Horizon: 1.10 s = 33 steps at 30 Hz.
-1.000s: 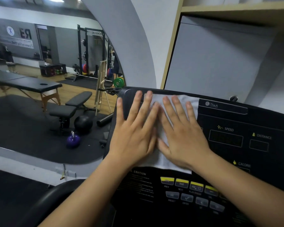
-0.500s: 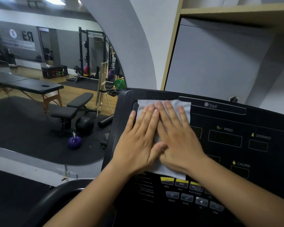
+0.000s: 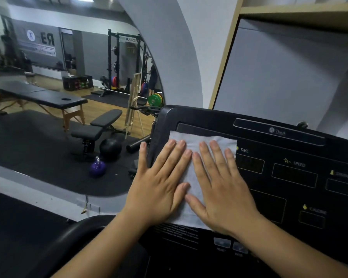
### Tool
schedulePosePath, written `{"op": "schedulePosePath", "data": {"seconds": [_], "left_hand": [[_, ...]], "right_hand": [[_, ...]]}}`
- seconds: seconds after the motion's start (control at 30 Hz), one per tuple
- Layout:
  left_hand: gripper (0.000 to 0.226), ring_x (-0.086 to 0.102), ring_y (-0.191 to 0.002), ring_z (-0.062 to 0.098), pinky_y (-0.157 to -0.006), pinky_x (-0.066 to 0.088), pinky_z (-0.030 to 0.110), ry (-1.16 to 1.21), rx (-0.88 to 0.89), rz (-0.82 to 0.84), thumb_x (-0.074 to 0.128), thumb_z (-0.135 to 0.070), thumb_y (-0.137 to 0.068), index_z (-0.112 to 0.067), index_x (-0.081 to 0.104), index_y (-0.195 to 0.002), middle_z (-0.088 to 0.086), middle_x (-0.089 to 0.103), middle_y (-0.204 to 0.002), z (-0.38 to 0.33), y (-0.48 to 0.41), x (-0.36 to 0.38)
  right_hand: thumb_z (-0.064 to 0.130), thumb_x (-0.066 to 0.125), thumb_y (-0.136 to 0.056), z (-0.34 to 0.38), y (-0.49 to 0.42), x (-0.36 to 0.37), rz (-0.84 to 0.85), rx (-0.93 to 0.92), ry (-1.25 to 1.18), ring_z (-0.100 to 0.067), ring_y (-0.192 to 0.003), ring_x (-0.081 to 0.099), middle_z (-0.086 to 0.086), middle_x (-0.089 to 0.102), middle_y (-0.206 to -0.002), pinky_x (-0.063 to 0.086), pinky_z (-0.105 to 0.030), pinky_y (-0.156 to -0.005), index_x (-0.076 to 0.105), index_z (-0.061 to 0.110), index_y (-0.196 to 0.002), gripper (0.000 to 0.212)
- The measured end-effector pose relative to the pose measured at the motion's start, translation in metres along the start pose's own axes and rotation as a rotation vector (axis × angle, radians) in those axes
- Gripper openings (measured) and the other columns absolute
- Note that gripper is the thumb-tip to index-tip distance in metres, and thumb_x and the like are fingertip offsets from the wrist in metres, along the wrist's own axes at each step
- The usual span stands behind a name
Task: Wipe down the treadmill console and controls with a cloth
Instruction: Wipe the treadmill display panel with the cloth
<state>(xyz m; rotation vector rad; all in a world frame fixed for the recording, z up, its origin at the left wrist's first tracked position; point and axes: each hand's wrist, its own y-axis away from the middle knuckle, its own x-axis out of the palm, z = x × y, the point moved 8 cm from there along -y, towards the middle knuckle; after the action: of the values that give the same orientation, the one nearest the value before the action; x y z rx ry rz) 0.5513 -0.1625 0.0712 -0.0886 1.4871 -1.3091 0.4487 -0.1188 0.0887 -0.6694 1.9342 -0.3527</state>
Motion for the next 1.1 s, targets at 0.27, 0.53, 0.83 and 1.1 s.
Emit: {"op": "schedulePosePath", "data": {"seconds": [0.27,0.53,0.83,1.1], "left_hand": [[0.064,0.013,-0.152,0.029,-0.116,0.009,0.068,-0.017,0.031,-0.030,0.022,-0.035,-0.099,-0.004,0.024,-0.154,0.014,0.017,-0.163,0.032,-0.049,-0.019],[0.065,0.008,-0.153,0.027,-0.117,0.012,0.065,0.071,-0.042,-0.018,0.027,-0.040,-0.100,-0.008,0.019,-0.156,0.011,0.011,-0.165,0.011,-0.013,-0.003],[0.071,0.010,-0.152,0.028,-0.115,0.010,0.067,0.071,-0.018,-0.013,0.027,-0.049,-0.097,-0.010,0.023,-0.156,0.011,0.014,-0.164,0.031,-0.024,-0.003],[0.069,0.004,-0.153,0.031,-0.117,0.010,0.065,0.160,-0.059,0.004,0.028,-0.042,-0.098,-0.008,0.016,-0.157,0.013,0.007,-0.165,0.024,0.001,0.001]], "right_hand": [[0.059,0.030,-0.090,-0.008,-0.051,-0.018,-0.022,0.050,0.041,-0.035,-0.150,-0.005,-0.020,0.000,-0.162,0.004,-0.054,-0.120,0.009,0.002,-0.154,0.088],[0.066,0.029,-0.090,-0.006,-0.017,-0.008,0.028,0.012,0.031,-0.036,-0.150,-0.003,-0.023,0.001,-0.161,0.009,-0.057,-0.119,0.013,0.003,-0.154,0.092],[0.070,0.032,-0.085,-0.005,-0.038,-0.011,-0.010,-0.019,0.059,-0.040,-0.149,0.001,-0.025,0.006,-0.160,0.006,-0.055,-0.120,0.018,0.001,-0.153,0.097],[0.066,0.033,-0.088,0.017,-0.019,-0.004,0.030,-0.028,0.029,-0.042,-0.148,-0.004,-0.026,0.000,-0.160,0.007,-0.058,-0.119,0.014,0.003,-0.153,0.092]]}}
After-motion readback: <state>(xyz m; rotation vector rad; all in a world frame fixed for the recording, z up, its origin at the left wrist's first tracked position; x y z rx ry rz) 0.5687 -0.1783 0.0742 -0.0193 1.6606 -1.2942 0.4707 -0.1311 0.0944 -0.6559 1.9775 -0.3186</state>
